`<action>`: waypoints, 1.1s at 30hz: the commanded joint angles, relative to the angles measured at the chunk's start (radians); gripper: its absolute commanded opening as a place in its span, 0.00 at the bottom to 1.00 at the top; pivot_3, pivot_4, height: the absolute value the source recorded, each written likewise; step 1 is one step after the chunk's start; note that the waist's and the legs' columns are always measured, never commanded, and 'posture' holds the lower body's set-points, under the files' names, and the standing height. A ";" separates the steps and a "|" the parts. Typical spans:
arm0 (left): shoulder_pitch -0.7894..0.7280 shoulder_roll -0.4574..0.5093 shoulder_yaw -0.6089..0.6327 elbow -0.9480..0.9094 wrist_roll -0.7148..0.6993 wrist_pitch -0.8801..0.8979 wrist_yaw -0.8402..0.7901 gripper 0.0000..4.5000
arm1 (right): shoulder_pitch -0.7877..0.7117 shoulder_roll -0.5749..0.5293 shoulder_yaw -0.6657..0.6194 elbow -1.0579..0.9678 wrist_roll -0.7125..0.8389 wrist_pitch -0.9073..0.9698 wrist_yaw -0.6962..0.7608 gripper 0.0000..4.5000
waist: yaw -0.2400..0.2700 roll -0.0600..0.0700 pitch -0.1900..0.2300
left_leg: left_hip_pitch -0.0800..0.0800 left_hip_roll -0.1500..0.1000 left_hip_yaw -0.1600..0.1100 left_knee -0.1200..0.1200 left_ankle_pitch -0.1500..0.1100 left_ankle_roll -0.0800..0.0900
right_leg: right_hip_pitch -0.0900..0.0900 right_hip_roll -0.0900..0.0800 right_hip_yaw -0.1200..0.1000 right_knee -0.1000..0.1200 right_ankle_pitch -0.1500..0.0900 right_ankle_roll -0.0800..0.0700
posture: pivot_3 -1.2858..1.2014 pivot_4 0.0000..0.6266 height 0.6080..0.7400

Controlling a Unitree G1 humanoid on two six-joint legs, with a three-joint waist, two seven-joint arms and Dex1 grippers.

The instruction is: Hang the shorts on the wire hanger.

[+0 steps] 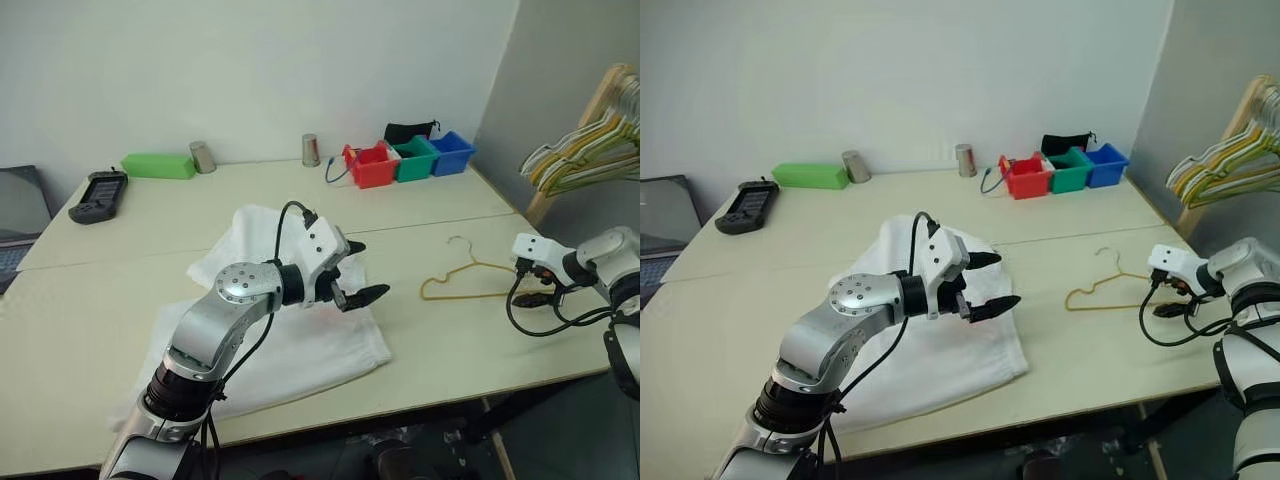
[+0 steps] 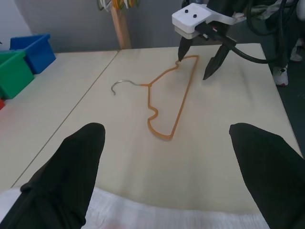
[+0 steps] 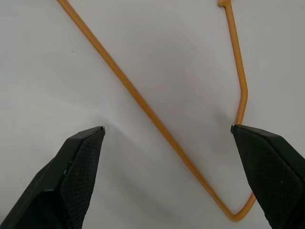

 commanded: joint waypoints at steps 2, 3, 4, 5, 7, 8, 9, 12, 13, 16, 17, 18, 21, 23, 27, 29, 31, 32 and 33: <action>-0.016 0.008 0.039 -0.047 -0.032 0.014 0.006 1.00 | 0.004 0.003 -0.039 0.011 0.011 0.047 -0.001 0.76 | 0.009 0.000 0.000 | 0.000 0.000 0.000 0.000 0.000 0.000 | 0.000 0.000 0.000 0.000 0.000 0.000 | 0.50 0.07 1.00; -0.015 0.009 0.039 -0.050 -0.033 0.017 0.008 1.00 | 0.007 0.003 -0.042 0.012 0.009 0.053 0.003 0.70 | 0.012 0.001 0.000 | 0.000 0.000 0.000 0.000 0.000 0.000 | 0.000 0.000 0.000 0.000 0.000 0.000 | 0.50 0.07 1.00; -0.013 0.009 0.041 -0.053 -0.035 0.021 0.008 1.00 | 0.009 0.004 -0.048 0.013 0.012 0.065 0.012 0.65 | 0.014 0.001 0.000 | 0.000 0.000 0.000 0.000 0.000 0.000 | 0.000 0.000 0.000 0.000 0.000 0.000 | 0.50 0.07 1.00; -0.012 0.011 0.043 -0.057 -0.039 0.026 0.007 1.00 | 0.011 0.006 -0.053 0.014 0.016 0.078 0.021 0.58 | 0.016 0.001 0.000 | 0.000 0.000 0.000 0.000 0.000 0.000 | 0.000 0.000 0.000 0.000 0.000 0.000 | 0.51 0.07 1.00; -0.012 0.013 0.046 -0.063 -0.050 0.034 0.008 1.00 | 0.014 0.010 -0.063 0.015 0.022 0.098 0.040 0.48 | 0.019 0.001 0.000 | 0.000 0.000 0.000 0.000 0.000 0.000 | 0.000 0.000 0.000 0.000 0.000 0.000 | 0.51 0.07 1.00; -0.012 0.014 0.047 -0.064 -0.054 0.037 0.010 1.00 | 0.014 0.012 -0.067 0.015 0.023 0.106 0.050 0.42 | 0.019 0.001 0.000 | 0.000 0.000 0.000 0.000 0.000 0.000 | 0.000 0.000 0.000 0.000 0.000 0.000 | 0.51 0.07 1.00; -0.012 0.015 0.047 -0.065 -0.056 0.038 0.011 1.00 | 0.015 0.013 -0.072 0.014 0.024 0.113 0.058 0.37 | 0.020 0.001 0.001 | 0.000 0.000 0.000 0.000 0.000 0.000 | 0.000 0.000 0.000 0.000 0.000 0.000 | 0.51 0.07 1.00; -0.017 0.016 0.045 -0.064 -0.060 0.043 0.015 1.00 | 0.014 0.028 -0.091 0.015 0.030 0.139 0.039 0.21 | 0.019 0.001 0.001 | 0.000 0.000 0.000 0.000 0.000 0.000 | 0.000 0.000 0.000 0.000 0.000 0.000 | 0.51 0.07 1.00; -0.018 0.016 0.045 -0.065 -0.061 0.044 0.015 1.00 | 0.016 0.031 -0.093 0.014 0.029 0.140 0.033 0.16 | 0.019 0.000 0.001 | 0.000 0.000 0.000 0.000 0.000 0.000 | 0.000 0.000 0.000 0.000 0.000 0.000 | 0.51 0.07 1.00; -0.021 0.013 0.044 -0.067 -0.061 0.049 0.021 1.00 | 0.022 0.037 -0.097 0.014 0.027 0.146 0.024 0.02 | 0.019 0.000 0.000 | 0.000 0.000 0.000 0.000 0.000 0.000 | 0.000 0.000 0.000 0.000 0.000 0.000 | 0.51 0.07 1.00; -0.021 0.013 0.045 -0.068 -0.061 0.050 0.023 1.00 | 0.022 0.040 -0.101 0.014 0.029 0.154 0.021 0.01 | 0.020 0.000 0.001 | 0.000 0.000 0.000 0.000 0.000 0.000 | 0.000 0.000 0.000 0.000 0.000 0.000 | 0.51 0.07 1.00; -0.021 0.013 0.045 -0.069 -0.061 0.051 0.025 1.00 | 0.023 0.042 -0.105 0.015 0.031 0.160 0.019 0.01 | 0.020 0.000 0.001 | 0.001 0.000 0.000 0.000 0.000 0.000 | 0.001 0.000 0.000 0.000 0.000 0.000 | 0.51 0.07 1.00; -0.016 0.018 0.051 -0.074 -0.063 0.054 0.027 1.00 | 0.019 0.048 -0.110 0.013 0.032 0.166 0.024 0.01 | 0.020 0.000 0.001 | 0.001 0.000 0.000 0.000 0.000 0.000 | 0.001 0.000 0.000 0.000 0.000 0.000 | 0.51 0.07 1.00; -0.011 0.023 0.053 -0.078 -0.065 0.054 0.028 1.00 | 0.009 0.054 -0.117 0.013 0.042 0.185 0.053 0.01 | 0.019 0.000 0.001 | 0.001 0.000 0.000 0.000 0.000 0.000 | 0.001 0.000 0.000 0.000 0.000 0.000 | 0.51 0.07 1.00; -0.009 0.022 0.052 -0.078 -0.073 0.062 0.033 1.00 | -0.011 0.068 -0.140 0.013 0.063 0.255 0.087 0.01 | 0.019 0.000 0.001 | 0.001 0.000 0.000 0.000 0.000 0.000 | 0.001 0.000 0.000 0.000 0.000 0.000 | 0.51 0.07 1.00; -0.004 0.019 0.047 -0.083 -0.074 0.060 0.035 1.00 | -0.029 0.086 -0.185 0.016 0.102 0.342 0.092 0.01 | 0.019 0.000 0.001 | 0.001 0.000 0.000 0.000 0.000 0.000 | 0.001 0.000 0.000 0.000 0.000 0.000 | 0.51 0.06 1.00; -0.001 0.014 0.043 -0.086 -0.075 0.056 0.040 1.00 | -0.032 0.096 -0.205 0.012 0.122 0.397 0.116 0.01 | 0.019 0.000 0.001 | 0.001 0.000 0.000 0.000 0.000 0.000 | 0.001 0.000 0.000 0.000 0.000 0.000 | 0.51 0.05 1.00; 0.001 0.012 0.042 -0.087 -0.076 0.054 0.043 1.00 | -0.037 0.105 -0.227 0.012 0.145 0.455 0.122 0.01 | 0.020 0.000 0.001 | 0.001 0.000 0.000 0.000 0.000 0.000 | 0.001 0.000 0.000 0.000 0.000 0.000 | 0.51 0.05 1.00; 0.002 0.009 0.040 -0.088 -0.076 0.054 0.047 1.00 | -0.045 0.113 -0.254 0.012 0.173 0.519 0.109 0.01 | 0.021 0.000 0.001 | 0.001 0.000 -0.001 0.000 0.000 0.000 | 0.001 0.000 0.000 0.000 0.000 0.000 | 0.51 0.04 1.00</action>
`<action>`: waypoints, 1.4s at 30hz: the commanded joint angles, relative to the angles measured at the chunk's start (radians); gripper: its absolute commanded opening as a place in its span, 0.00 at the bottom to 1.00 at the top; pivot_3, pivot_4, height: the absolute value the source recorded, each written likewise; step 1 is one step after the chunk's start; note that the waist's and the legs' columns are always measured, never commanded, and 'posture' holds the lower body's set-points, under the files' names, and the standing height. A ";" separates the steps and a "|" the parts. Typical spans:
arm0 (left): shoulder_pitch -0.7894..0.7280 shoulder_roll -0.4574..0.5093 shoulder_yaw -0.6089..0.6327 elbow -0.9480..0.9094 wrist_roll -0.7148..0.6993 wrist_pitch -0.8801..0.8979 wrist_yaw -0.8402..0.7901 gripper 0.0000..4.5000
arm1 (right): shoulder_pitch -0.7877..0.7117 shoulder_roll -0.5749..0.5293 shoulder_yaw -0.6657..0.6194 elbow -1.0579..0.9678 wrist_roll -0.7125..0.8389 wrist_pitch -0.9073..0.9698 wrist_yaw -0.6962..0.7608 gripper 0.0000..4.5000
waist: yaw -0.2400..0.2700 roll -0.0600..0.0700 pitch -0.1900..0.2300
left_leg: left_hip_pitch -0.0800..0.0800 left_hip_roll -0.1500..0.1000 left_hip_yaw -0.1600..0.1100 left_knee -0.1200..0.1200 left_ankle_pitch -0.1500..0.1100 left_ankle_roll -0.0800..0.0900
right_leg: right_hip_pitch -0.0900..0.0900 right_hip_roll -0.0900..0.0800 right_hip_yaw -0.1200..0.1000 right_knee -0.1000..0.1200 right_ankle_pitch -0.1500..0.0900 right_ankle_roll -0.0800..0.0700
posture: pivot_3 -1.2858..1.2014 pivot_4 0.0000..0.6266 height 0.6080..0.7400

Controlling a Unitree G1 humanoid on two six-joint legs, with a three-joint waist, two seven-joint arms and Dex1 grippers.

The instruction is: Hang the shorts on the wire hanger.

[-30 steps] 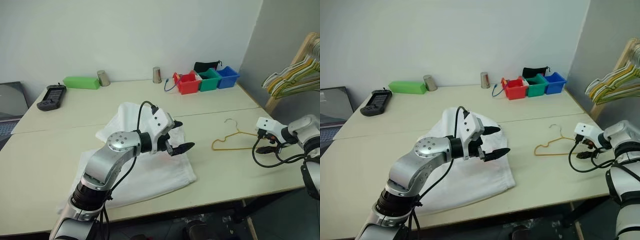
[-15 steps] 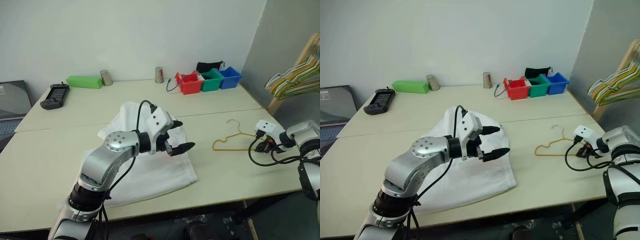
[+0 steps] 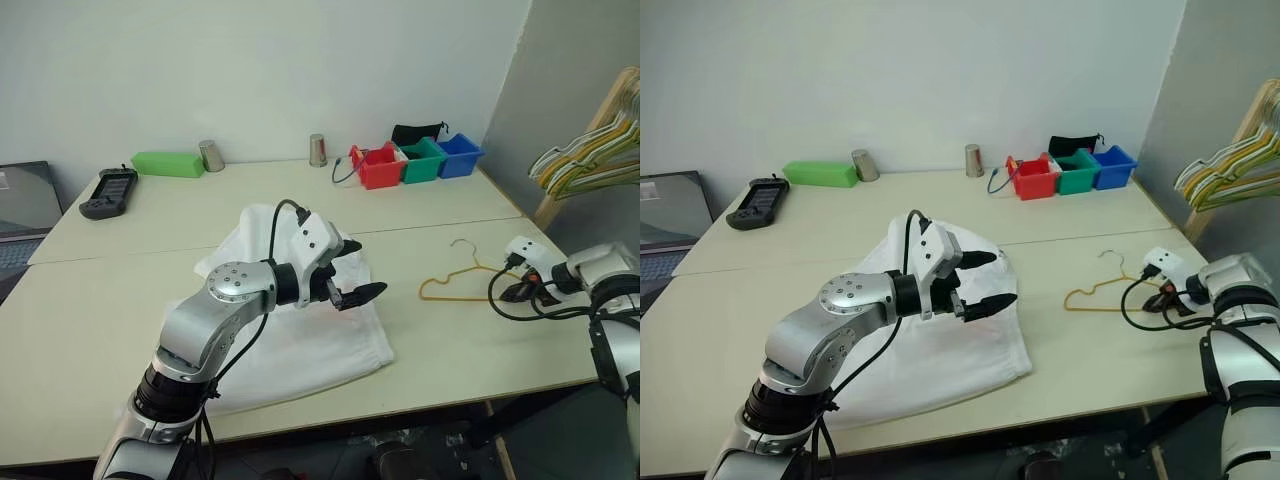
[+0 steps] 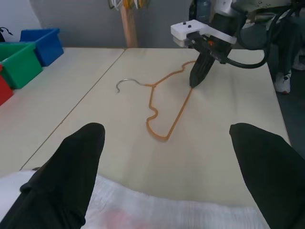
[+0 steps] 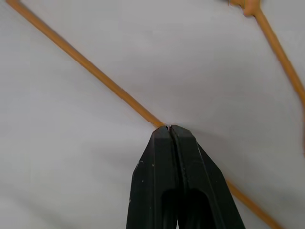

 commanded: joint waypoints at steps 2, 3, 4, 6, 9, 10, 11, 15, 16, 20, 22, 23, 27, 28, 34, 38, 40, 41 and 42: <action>0.006 -0.011 0.009 -0.042 -0.009 -0.008 0.022 1.00 | -0.053 0.020 -0.099 -0.015 0.100 0.235 0.000 0.01 | 0.002 0.000 0.000 | 0.000 0.000 0.000 0.000 0.000 0.000 | 0.000 0.000 0.000 0.000 0.000 0.000 | 0.51 0.04 1.00; 0.009 -0.011 0.010 -0.044 -0.011 -0.008 0.024 1.00 | -0.053 0.025 -0.104 -0.022 0.105 0.263 -0.011 0.01 | 0.003 0.000 0.000 | 0.000 0.000 0.000 0.000 0.000 0.000 | 0.000 0.000 0.000 0.000 0.000 0.000 | 0.51 0.04 1.00; 0.013 -0.010 0.011 -0.047 -0.013 -0.007 0.025 1.00 | -0.047 0.028 -0.093 -0.037 0.097 0.273 -0.002 0.01 | 0.003 0.000 0.000 | 0.000 0.000 0.000 0.000 0.000 0.000 | 0.000 0.000 0.000 0.000 0.000 0.000 | 0.51 0.04 1.00; 0.018 -0.009 0.015 -0.052 -0.018 -0.006 0.027 1.00 | -0.026 0.029 -0.057 -0.080 0.082 0.269 0.053 0.01 | 0.003 0.000 0.000 | 0.000 0.000 0.000 0.000 0.000 0.000 | 0.000 0.000 0.000 0.000 0.000 0.000 | 0.50 0.04 1.00; 0.026 -0.002 0.015 -0.048 -0.016 -0.017 0.022 1.00 | 0.017 0.012 -0.007 -0.167 0.062 0.172 0.113 0.01 | 0.001 0.000 0.000 | 0.000 0.000 0.000 0.000 0.000 0.000 | 0.000 0.000 -0.001 0.000 0.000 0.000 | 0.50 0.03 1.00; 0.027 0.000 0.015 -0.046 -0.016 -0.019 0.019 1.00 | 0.033 0.000 0.004 -0.199 0.057 0.114 0.121 0.01 | 0.000 0.000 0.000 | 0.000 0.000 0.000 0.000 0.000 0.000 | 0.000 0.000 -0.001 0.000 0.000 0.000 | 0.50 0.03 1.00; 0.027 0.001 0.016 -0.044 -0.016 -0.021 0.018 1.00 | 0.045 -0.009 0.011 -0.223 0.056 0.078 0.124 0.01 | 0.000 0.001 0.000 | 0.000 0.000 0.000 0.000 0.000 0.000 | 0.000 0.000 -0.001 0.000 0.000 0.000 | 0.50 0.03 1.00; 0.024 0.018 0.028 -0.032 -0.020 -0.032 0.000 1.00 | 0.037 -0.105 0.096 -0.272 -0.008 -0.201 0.244 0.11 | 0.000 0.002 0.001 | -0.001 0.000 0.000 0.000 0.000 0.000 | -0.001 0.000 -0.001 0.000 0.000 0.000 | 0.50 0.04 1.00; 0.027 0.024 0.030 -0.025 -0.017 -0.039 -0.003 1.00 | 0.041 -0.127 0.133 -0.259 -0.047 -0.298 0.227 0.16 | 0.000 0.002 0.001 | -0.001 0.000 0.000 0.000 0.000 0.000 | -0.001 0.000 -0.001 0.000 0.000 0.000 | 0.50 0.04 1.00; 0.031 0.039 0.032 -0.021 -0.016 -0.048 -0.008 1.00 | 0.034 -0.124 0.177 -0.184 -0.096 -0.427 0.153 0.38 | -0.001 0.001 0.001 | -0.001 0.000 0.000 0.000 0.000 0.000 | -0.001 0.000 -0.001 -0.001 0.000 0.000 | 0.51 0.05 1.00; 0.034 0.044 0.039 -0.026 -0.019 -0.043 -0.006 1.00 | 0.026 -0.114 0.186 -0.155 -0.107 -0.444 0.146 0.50 | -0.008 0.001 0.002 | 0.000 0.000 0.001 0.000 0.000 0.000 | 0.000 0.000 0.001 -0.001 0.000 0.000 | 0.51 0.06 1.00; 0.037 0.047 0.042 -0.028 -0.020 -0.041 -0.005 1.00 | 0.023 -0.110 0.187 -0.141 -0.111 -0.448 0.136 0.52 | -0.008 0.001 0.002 | 0.000 0.000 0.001 0.000 0.000 0.000 | 0.000 0.000 0.001 -0.001 0.000 0.000 | 0.51 0.06 1.00; 0.047 0.054 0.045 -0.041 -0.024 -0.035 0.003 1.00 | 0.005 -0.090 0.188 -0.081 -0.131 -0.429 0.051 0.74 | 0.000 0.002 0.003 | 0.000 0.000 0.000 0.000 0.000 0.000 | -0.001 0.000 0.000 -0.001 0.000 0.000 | 0.51 0.07 1.00; 0.048 0.054 0.046 -0.045 -0.027 -0.031 0.006 1.00 | 0.001 -0.087 0.189 -0.070 -0.134 -0.421 0.036 0.77 | 0.002 0.001 0.003 | 0.000 0.000 0.000 0.000 0.000 0.000 | -0.001 0.000 0.000 -0.001 0.000 0.000 | 0.51 0.07 1.00; 0.051 0.057 0.052 -0.062 -0.037 -0.015 0.016 1.00 | -0.002 -0.069 0.184 -0.020 -0.148 -0.345 -0.002 0.89 | 0.012 0.001 0.003 | -0.001 -0.001 0.000 0.000 0.000 0.000 | 0.000 0.000 0.001 -0.001 0.000 0.000 | 0.52 0.08 1.00; 0.043 0.063 0.057 -0.069 -0.045 -0.005 0.020 1.00 | 0.008 -0.048 0.153 -0.005 -0.123 -0.260 0.021 0.89 | 0.015 0.000 0.003 | 0.000 -0.001 0.000 0.000 0.000 0.000 | 0.000 0.000 0.000 -0.001 0.000 0.000 | 0.52 0.08 1.00; 0.040 0.065 0.062 -0.076 -0.052 0.003 0.025 1.00 | 0.010 -0.041 0.134 -0.002 -0.113 -0.227 0.030 0.80 | 0.017 0.000 0.003 | 0.000 0.000 0.000 0.000 0.000 0.000 | 0.000 0.000 0.000 -0.001 0.000 0.000 | 0.52 0.08 1.00; 0.040 0.065 0.063 -0.079 -0.055 0.007 0.027 1.00 | 0.012 -0.042 0.131 -0.002 -0.114 -0.223 0.030 0.77 | 0.017 0.000 0.003 | 0.000 0.000 0.000 0.000 0.000 0.000 | 0.000 0.000 0.000 -0.001 0.000 0.000 | 0.52 0.08 1.00; 0.041 0.066 0.063 -0.083 -0.057 0.009 0.029 1.00 | 0.014 -0.044 0.127 -0.002 -0.116 -0.216 0.026 0.72 | 0.017 0.000 0.003 | 0.000 0.000 0.000 0.000 0.000 0.000 | 0.000 0.000 0.000 -0.001 0.000 0.000 | 0.52 0.08 1.00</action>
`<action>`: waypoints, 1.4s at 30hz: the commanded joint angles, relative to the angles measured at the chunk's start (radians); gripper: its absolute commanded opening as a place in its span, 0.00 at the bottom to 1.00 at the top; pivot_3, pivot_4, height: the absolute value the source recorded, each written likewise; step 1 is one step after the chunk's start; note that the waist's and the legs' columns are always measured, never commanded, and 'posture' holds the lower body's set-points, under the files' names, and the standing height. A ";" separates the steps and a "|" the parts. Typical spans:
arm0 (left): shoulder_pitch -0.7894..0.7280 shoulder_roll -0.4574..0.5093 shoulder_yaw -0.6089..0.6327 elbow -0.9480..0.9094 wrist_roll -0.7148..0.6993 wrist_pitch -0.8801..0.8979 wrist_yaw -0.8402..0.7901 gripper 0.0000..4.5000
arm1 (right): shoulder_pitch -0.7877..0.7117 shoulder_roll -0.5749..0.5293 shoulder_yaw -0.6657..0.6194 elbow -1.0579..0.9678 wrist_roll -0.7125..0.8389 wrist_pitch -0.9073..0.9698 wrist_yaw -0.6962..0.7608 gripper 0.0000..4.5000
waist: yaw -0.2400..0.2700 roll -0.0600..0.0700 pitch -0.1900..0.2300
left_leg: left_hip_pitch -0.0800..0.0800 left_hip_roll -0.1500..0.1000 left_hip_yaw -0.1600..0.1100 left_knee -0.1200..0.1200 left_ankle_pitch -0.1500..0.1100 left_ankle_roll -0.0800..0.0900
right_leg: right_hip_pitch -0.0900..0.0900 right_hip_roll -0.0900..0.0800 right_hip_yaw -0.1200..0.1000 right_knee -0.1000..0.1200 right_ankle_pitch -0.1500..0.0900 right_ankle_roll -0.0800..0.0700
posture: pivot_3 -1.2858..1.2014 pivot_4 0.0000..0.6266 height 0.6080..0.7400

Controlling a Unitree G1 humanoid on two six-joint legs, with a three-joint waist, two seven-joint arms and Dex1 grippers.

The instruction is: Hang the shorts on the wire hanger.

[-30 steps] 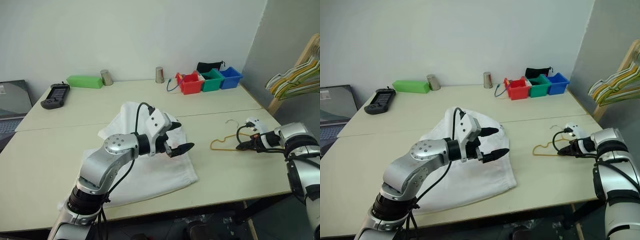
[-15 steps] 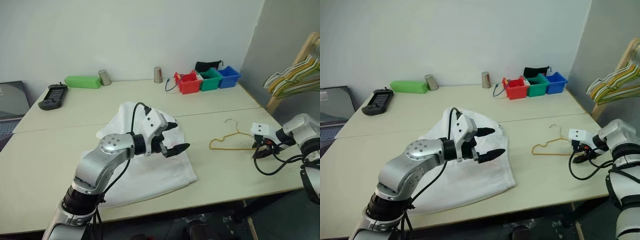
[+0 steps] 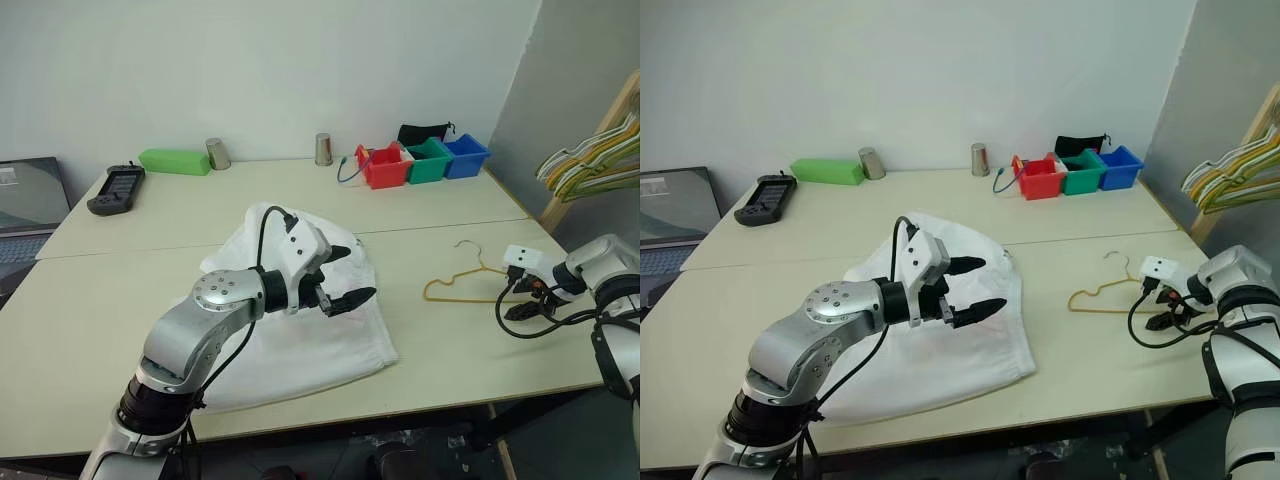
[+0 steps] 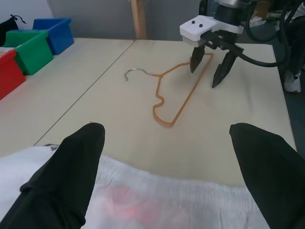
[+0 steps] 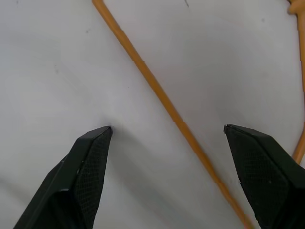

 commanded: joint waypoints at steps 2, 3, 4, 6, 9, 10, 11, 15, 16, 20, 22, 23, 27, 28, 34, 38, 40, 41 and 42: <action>-0.013 0.008 0.031 -0.052 -0.020 0.008 0.011 1.00 | 0.006 0.012 -0.026 0.009 0.014 0.041 -0.007 0.59 | 0.000 0.000 0.000 | 0.000 0.000 0.000 0.000 0.000 0.000 | 0.000 0.000 0.000 0.000 0.000 0.000 | 0.53 0.08 1.00; -0.011 0.009 0.033 -0.054 -0.022 0.011 0.013 1.00 | 0.007 0.011 -0.031 0.010 0.014 0.050 -0.009 0.53 | 0.002 0.000 0.000 | 0.000 0.000 0.000 0.000 0.000 0.000 | 0.000 0.000 0.000 0.000 0.000 0.000 | 0.53 0.08 1.00; -0.010 0.009 0.034 -0.057 -0.023 0.013 0.015 1.00 | 0.008 0.012 -0.034 0.010 0.014 0.057 -0.007 0.48 | 0.003 0.000 0.000 | 0.000 0.000 0.000 0.000 0.000 0.000 | 0.000 0.000 0.000 0.000 0.000 0.000 | 0.53 0.07 1.00; -0.011 0.007 0.037 -0.061 -0.027 0.020 0.021 1.00 | 0.012 0.014 -0.042 0.009 0.019 0.068 0.001 0.40 | 0.007 0.000 0.000 | 0.000 0.000 0.000 0.000 0.000 0.000 | 0.000 0.000 0.000 0.000 0.000 0.000 | 0.53 0.07 1.00; -0.015 0.006 0.034 -0.060 -0.027 0.021 0.026 1.00 | 0.010 0.030 -0.064 0.007 0.045 0.114 0.008 0.24 | 0.009 0.000 0.000 | 0.000 0.000 0.000 0.000 0.000 0.000 | 0.000 0.000 0.000 0.000 0.000 0.000 | 0.53 0.07 1.00; -0.015 0.005 0.033 -0.059 -0.026 0.019 0.027 1.00 | 0.009 0.036 -0.071 0.006 0.052 0.128 0.019 0.19 | 0.009 0.000 0.000 | 0.000 0.000 0.000 0.000 0.000 0.000 | 0.000 0.000 0.000 0.000 0.000 0.000 | 0.53 0.07 1.00; -0.015 0.004 0.032 -0.058 -0.026 0.018 0.028 1.00 | 0.008 0.042 -0.078 0.004 0.059 0.144 0.030 0.14 | 0.009 0.000 0.000 | 0.000 0.000 0.000 0.000 0.000 0.000 | 0.000 0.000 0.000 0.000 0.000 0.000 | 0.53 0.07 1.00; -0.017 -0.004 0.029 -0.051 -0.024 0.013 0.034 1.00 | 0.007 0.058 -0.093 -0.009 0.081 0.212 0.111 0.01 | 0.009 -0.001 0.000 | 0.000 0.000 -0.001 0.000 0.000 0.000 | 0.000 0.001 0.000 0.000 0.000 0.000 | 0.52 0.06 1.00; -0.015 -0.006 0.027 -0.051 -0.023 0.011 0.034 1.00 | 0.005 0.062 -0.097 -0.014 0.088 0.231 0.127 0.01 | 0.008 -0.001 0.000 | 0.000 0.000 -0.001 0.000 0.000 0.000 | 0.000 0.001 0.000 0.000 0.000 0.000 | 0.52 0.06 1.00; -0.009 -0.013 0.020 -0.052 -0.023 0.007 0.032 1.00 | -0.018 0.091 -0.132 -0.031 0.130 0.362 0.132 0.01 | 0.006 0.000 0.000 | 0.000 0.000 -0.001 0.000 0.000 0.000 | 0.000 0.001 -0.001 0.000 0.000 0.000 | 0.52 0.06 1.00; -0.009 -0.015 0.020 -0.048 -0.022 0.004 0.030 1.00 | -0.031 0.109 -0.146 -0.042 0.149 0.441 0.106 0.01 | 0.006 0.000 0.000 | 0.000 0.000 -0.001 0.000 0.000 0.000 | 0.000 0.001 -0.001 0.000 0.000 0.000 | 0.52 0.06 1.00; -0.009 -0.014 0.021 -0.045 -0.020 0.001 0.027 1.00 | -0.051 0.128 -0.173 -0.041 0.172 0.522 0.065 0.01 | 0.006 0.000 0.000 | 0.000 0.000 -0.001 0.000 0.000 0.000 | 0.000 0.001 0.000 0.000 0.000 0.000 | 0.52 0.06 1.00; -0.010 -0.019 0.018 -0.040 -0.019 -0.004 0.025 1.00 | -0.072 0.175 -0.220 -0.071 0.218 0.676 -0.038 0.01 | 0.002 0.000 0.000 | 0.000 0.000 -0.001 0.000 0.000 0.000 | 0.000 0.001 0.000 0.001 0.000 0.000 | 0.51 0.04 1.00; -0.012 -0.021 0.014 -0.038 -0.018 -0.006 0.024 1.00 | -0.062 0.185 -0.210 -0.090 0.214 0.673 -0.049 0.01 | 0.006 0.000 0.000 | 0.000 0.000 -0.001 0.000 0.000 0.000 | 0.000 0.001 -0.001 0.001 0.000 0.000 | 0.51 0.04 1.00; -0.023 -0.023 0.002 -0.018 -0.008 -0.025 0.008 1.00 | -0.029 0.194 -0.197 -0.167 0.204 0.640 -0.152 0.01 | 0.007 0.000 0.000 | -0.001 0.000 -0.001 0.000 0.000 0.000 | -0.001 0.001 -0.001 0.000 0.000 0.000 | 0.50 0.03 1.00; -0.016 -0.025 -0.003 -0.013 -0.007 -0.039 0.004 1.00 | -0.046 0.161 -0.218 -0.244 0.234 0.690 -0.147 0.14 | 0.006 0.001 0.000 | -0.002 0.000 -0.001 0.000 0.000 0.000 | -0.001 0.001 0.000 0.000 0.000 0.000 | 0.50 0.02 1.00; -0.009 -0.028 -0.006 -0.012 -0.008 -0.042 0.003 1.00 | -0.039 0.135 -0.216 -0.313 0.249 0.737 -0.127 0.24 | 0.006 0.001 0.000 | -0.003 0.000 -0.001 0.000 0.000 0.000 | -0.002 0.001 0.000 0.000 0.000 0.000 | 0.50 0.03 1.00; -0.006 -0.030 -0.008 -0.011 -0.009 -0.044 0.001 1.00 | -0.031 0.119 -0.220 -0.371 0.265 0.788 -0.118 0.30 | 0.006 0.001 0.000 | -0.004 0.000 -0.001 0.000 0.000 0.000 | -0.003 0.001 0.000 0.000 0.000 0.000 | 0.49 0.04 1.00; -0.003 -0.031 -0.011 -0.008 -0.009 -0.047 -0.002 1.00 | -0.018 0.102 -0.224 -0.439 0.282 0.843 -0.104 0.36 | 0.006 0.002 0.000 | -0.005 0.000 -0.001 0.000 0.000 0.000 | -0.004 0.001 0.000 0.000 0.000 0.000 | 0.49 0.04 1.00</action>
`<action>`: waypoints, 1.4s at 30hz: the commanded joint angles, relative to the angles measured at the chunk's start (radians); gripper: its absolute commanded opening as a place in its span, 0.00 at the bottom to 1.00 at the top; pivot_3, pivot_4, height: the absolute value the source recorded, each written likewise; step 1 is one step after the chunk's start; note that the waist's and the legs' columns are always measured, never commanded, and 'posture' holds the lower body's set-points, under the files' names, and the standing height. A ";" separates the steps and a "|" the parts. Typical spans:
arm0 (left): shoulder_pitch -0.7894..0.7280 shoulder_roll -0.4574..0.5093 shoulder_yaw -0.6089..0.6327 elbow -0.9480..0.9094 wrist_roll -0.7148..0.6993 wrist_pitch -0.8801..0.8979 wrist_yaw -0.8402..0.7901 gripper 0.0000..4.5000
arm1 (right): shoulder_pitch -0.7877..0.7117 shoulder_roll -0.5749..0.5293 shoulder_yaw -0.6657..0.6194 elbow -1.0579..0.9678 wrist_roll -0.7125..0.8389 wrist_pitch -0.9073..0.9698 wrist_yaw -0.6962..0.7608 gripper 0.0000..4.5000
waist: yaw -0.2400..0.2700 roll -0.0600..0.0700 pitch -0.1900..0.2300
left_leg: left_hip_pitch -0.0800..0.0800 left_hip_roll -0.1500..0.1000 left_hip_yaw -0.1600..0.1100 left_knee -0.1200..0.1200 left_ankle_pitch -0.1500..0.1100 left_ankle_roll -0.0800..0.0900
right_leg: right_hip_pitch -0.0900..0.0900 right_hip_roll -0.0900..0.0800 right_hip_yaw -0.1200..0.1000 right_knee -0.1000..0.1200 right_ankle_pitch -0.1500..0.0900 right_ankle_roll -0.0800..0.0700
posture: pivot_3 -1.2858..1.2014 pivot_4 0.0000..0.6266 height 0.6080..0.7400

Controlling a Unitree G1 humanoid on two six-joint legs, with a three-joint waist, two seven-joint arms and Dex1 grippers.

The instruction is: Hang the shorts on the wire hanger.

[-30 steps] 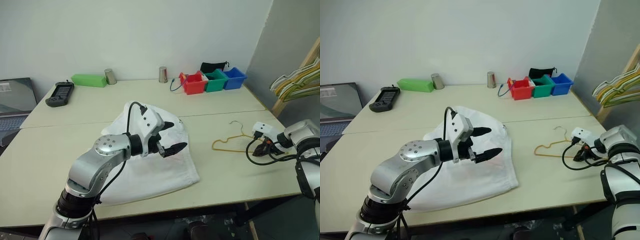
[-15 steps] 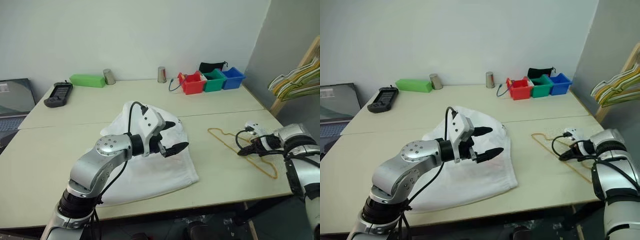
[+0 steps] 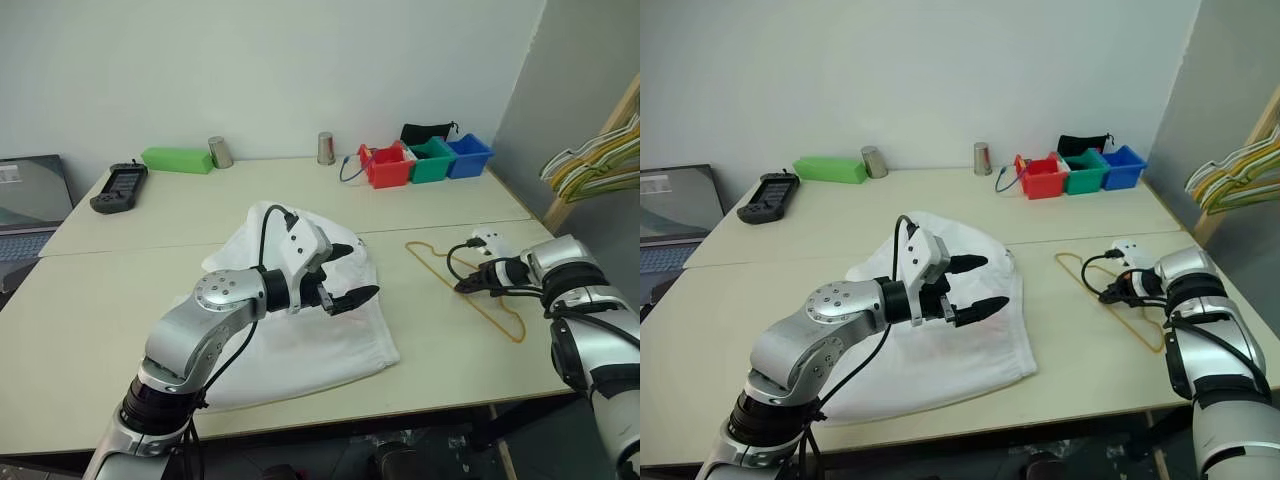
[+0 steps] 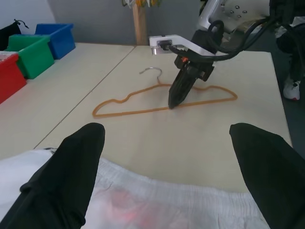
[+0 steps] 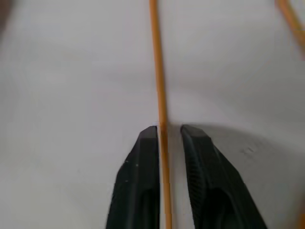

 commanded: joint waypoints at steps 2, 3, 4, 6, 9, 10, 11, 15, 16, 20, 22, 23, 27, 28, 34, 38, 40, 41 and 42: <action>-0.004 -0.016 -0.012 -0.003 -0.002 -0.029 -0.010 1.00 | 0.037 -0.085 -0.030 -0.321 0.082 0.227 0.036 0.47 | -0.001 0.000 0.000 | -0.002 0.000 0.000 0.000 0.000 0.000 | -0.002 0.000 0.000 0.000 0.000 0.000 | 0.48 0.05 1.00; -0.006 -0.019 -0.014 0.001 0.000 -0.032 -0.012 1.00 | 0.061 -0.102 -0.033 -0.395 0.095 0.269 0.031 0.52 | -0.001 0.000 0.000 | -0.002 0.000 -0.001 0.000 0.000 0.000 | -0.002 0.000 -0.001 -0.001 0.000 0.000 | 0.48 0.05 1.00; -0.011 -0.024 -0.016 0.010 0.000 -0.035 -0.016 1.00 | 0.093 -0.128 -0.033 -0.485 0.109 0.305 0.030 0.58 | -0.002 0.000 0.000 | -0.003 0.000 -0.001 0.000 0.000 0.000 | -0.002 0.000 -0.001 -0.001 0.000 0.000 | 0.47 0.05 1.00; -0.018 -0.029 -0.020 0.026 0.002 -0.044 -0.026 1.00 | 0.163 -0.187 -0.022 -0.631 0.125 0.326 0.036 0.72 | -0.006 0.000 0.000 | -0.003 0.000 -0.001 0.000 0.000 0.000 | -0.002 0.000 -0.001 -0.001 -0.001 0.001 | 0.47 0.05 1.00; -0.026 -0.033 -0.029 0.043 0.003 -0.058 -0.040 1.00 | 0.257 -0.258 -0.011 -0.737 0.141 0.310 0.030 0.83 | -0.010 0.001 0.001 | -0.005 0.000 -0.002 0.000 -0.001 0.000 | -0.002 0.000 -0.002 -0.003 -0.001 0.001 | 0.46 0.06 1.00; -0.028 -0.035 -0.031 0.047 0.004 -0.060 -0.042 1.00 | 0.286 -0.279 -0.007 -0.759 0.145 0.294 0.032 0.83 | -0.016 0.001 0.001 | -0.005 0.000 -0.002 0.000 -0.001 0.000 | -0.002 0.000 -0.002 -0.003 -0.001 0.001 | 0.45 0.07 1.00; -0.033 -0.037 -0.035 0.054 0.005 -0.064 -0.049 1.00 | 0.327 -0.299 -0.005 -0.770 0.148 0.267 0.038 0.83 | -0.024 0.001 0.001 | -0.005 -0.001 -0.002 0.000 -0.001 0.000 | -0.002 0.000 -0.001 -0.004 -0.001 0.001 | 0.45 0.07 1.00; -0.049 -0.042 -0.044 0.073 0.008 -0.073 -0.063 1.00 | 0.411 -0.327 0.003 -0.758 0.161 0.186 0.031 0.83 | -0.039 0.000 0.001 | -0.005 -0.001 -0.002 0.000 -0.001 0.000 | -0.002 0.000 -0.001 -0.004 -0.001 0.001 | 0.45 0.07 1.00; -0.053 -0.042 -0.044 0.077 0.009 -0.073 -0.064 1.00 | 0.413 -0.324 0.006 -0.735 0.165 0.170 0.029 0.83 | -0.049 0.001 0.002 | -0.005 -0.001 -0.002 0.000 -0.001 0.000 | -0.002 0.000 -0.001 -0.004 -0.001 0.001 | 0.45 0.08 1.00; -0.056 -0.035 -0.041 0.075 0.010 -0.070 -0.072 1.00 | 0.387 -0.297 0.031 -0.597 0.147 0.055 0.003 0.83 | -0.081 0.000 0.005 | -0.007 -0.001 -0.001 0.000 -0.001 0.000 | -0.001 0.000 0.000 -0.003 -0.001 0.001 | 0.45 0.08 1.00; -0.054 -0.034 -0.040 0.070 0.010 -0.067 -0.071 1.00 | 0.372 -0.284 0.039 -0.550 0.140 0.014 -0.007 0.83 | -0.087 0.000 0.005 | -0.006 -0.001 -0.001 -0.001 -0.001 0.000 | -0.001 0.000 0.000 -0.003 -0.001 0.001 | 0.45 0.08 1.00; -0.054 -0.034 -0.038 0.069 0.009 -0.064 -0.069 1.00 | 0.365 -0.278 0.047 -0.527 0.133 -0.016 -0.011 0.83 | -0.088 0.000 0.006 | -0.006 -0.001 -0.001 -0.001 -0.001 0.000 | -0.001 0.000 0.000 -0.003 -0.001 0.001 | 0.46 0.08 1.00; -0.046 -0.029 -0.033 0.050 0.006 -0.053 -0.060 1.00 | 0.328 -0.245 0.060 -0.429 0.132 -0.072 -0.021 0.83 | -0.086 -0.001 0.007 | -0.006 -0.001 -0.002 -0.001 -0.001 0.000 | -0.001 0.000 0.001 -0.003 -0.001 0.001 | 0.46 0.09 1.00; -0.043 -0.027 -0.032 0.046 0.006 -0.051 -0.059 1.00 | 0.319 -0.237 0.062 -0.412 0.133 -0.083 -0.017 0.83 | -0.084 -0.002 0.008 | -0.006 -0.001 -0.002 0.000 -0.001 0.000 | -0.001 0.000 0.001 -0.003 -0.001 0.001 | 0.47 0.09 1.00; -0.040 -0.014 -0.023 0.034 0.004 -0.040 -0.049 1.00 | 0.296 -0.208 0.097 -0.346 0.109 -0.130 0.000 0.83 | -0.077 -0.003 0.008 | -0.005 -0.001 -0.002 0.000 -0.001 0.000 | -0.001 0.000 0.000 -0.003 -0.001 0.001 | 0.47 0.08 1.00; -0.039 -0.008 -0.017 0.028 0.000 -0.037 -0.041 1.00 | 0.311 -0.204 0.103 -0.337 0.108 -0.112 0.027 0.67 | -0.075 -0.004 0.009 | -0.005 -0.001 -0.003 0.000 -0.001 0.000 | 0.000 0.000 0.000 -0.003 -0.001 0.001 | 0.48 0.07 1.00; -0.039 -0.007 -0.016 0.026 -0.001 -0.035 -0.038 1.00 | 0.325 -0.210 0.110 -0.353 0.110 -0.109 0.045 0.57 | -0.073 -0.004 0.009 | -0.005 -0.001 -0.004 0.000 -0.001 0.000 | 0.000 0.000 -0.001 -0.003 -0.001 0.001 | 0.48 0.07 1.00; -0.036 -0.007 -0.015 0.023 -0.001 -0.034 -0.035 1.00 | 0.338 -0.216 0.112 -0.367 0.112 -0.101 0.056 0.51 | -0.072 -0.004 0.009 | -0.005 -0.001 -0.004 0.000 -0.001 0.000 | 0.000 0.000 -0.001 -0.003 -0.001 0.001 | 0.48 0.07 1.00; -0.034 -0.007 -0.014 0.020 -0.002 -0.033 -0.031 1.00 | 0.352 -0.221 0.115 -0.381 0.112 -0.098 0.063 0.45 | -0.071 -0.004 0.009 | -0.005 -0.001 -0.005 0.000 -0.001 0.000 | 0.000 0.000 -0.001 -0.003 -0.001 0.001 | 0.48 0.07 1.00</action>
